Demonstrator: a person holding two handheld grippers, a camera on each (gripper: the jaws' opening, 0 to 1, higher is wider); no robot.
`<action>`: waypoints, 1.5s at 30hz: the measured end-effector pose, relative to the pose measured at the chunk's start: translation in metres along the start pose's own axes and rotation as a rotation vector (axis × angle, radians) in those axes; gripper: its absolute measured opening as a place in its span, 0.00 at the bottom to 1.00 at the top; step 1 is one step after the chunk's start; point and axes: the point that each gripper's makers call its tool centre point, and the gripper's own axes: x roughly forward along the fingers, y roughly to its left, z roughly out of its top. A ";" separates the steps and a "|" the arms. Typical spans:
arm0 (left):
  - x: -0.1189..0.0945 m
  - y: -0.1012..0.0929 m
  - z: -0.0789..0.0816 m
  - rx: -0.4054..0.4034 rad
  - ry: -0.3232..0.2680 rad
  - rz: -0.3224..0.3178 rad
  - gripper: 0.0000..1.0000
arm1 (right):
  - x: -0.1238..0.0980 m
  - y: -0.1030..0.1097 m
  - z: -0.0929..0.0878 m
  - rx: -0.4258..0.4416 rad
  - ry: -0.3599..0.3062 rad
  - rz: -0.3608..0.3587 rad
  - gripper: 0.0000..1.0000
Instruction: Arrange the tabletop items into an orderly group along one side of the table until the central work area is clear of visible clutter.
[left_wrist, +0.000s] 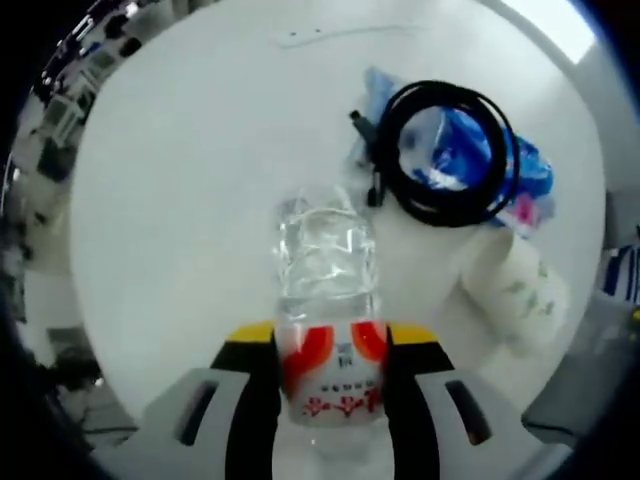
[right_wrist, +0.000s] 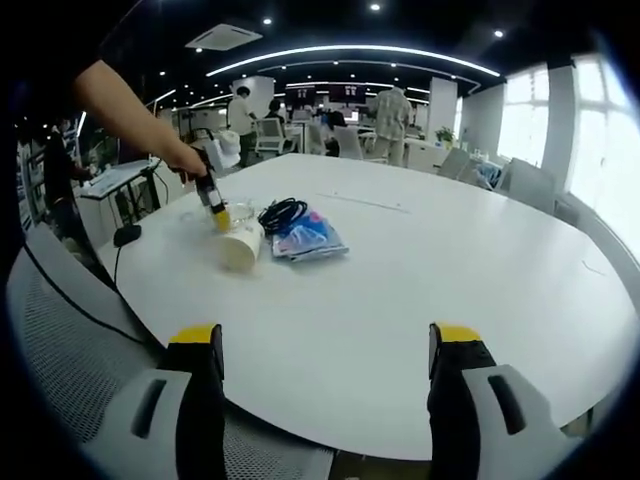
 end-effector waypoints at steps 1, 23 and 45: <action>-0.001 0.000 -0.002 0.012 0.005 0.002 0.36 | 0.000 0.000 0.000 -0.002 -0.001 0.002 0.83; -0.031 -0.015 -0.047 0.163 0.171 -0.025 0.36 | 0.000 0.003 0.006 -0.030 -0.032 0.020 0.83; -0.052 -0.016 -0.063 0.282 0.374 -0.018 0.36 | -0.002 0.005 0.008 -0.037 -0.043 0.021 0.83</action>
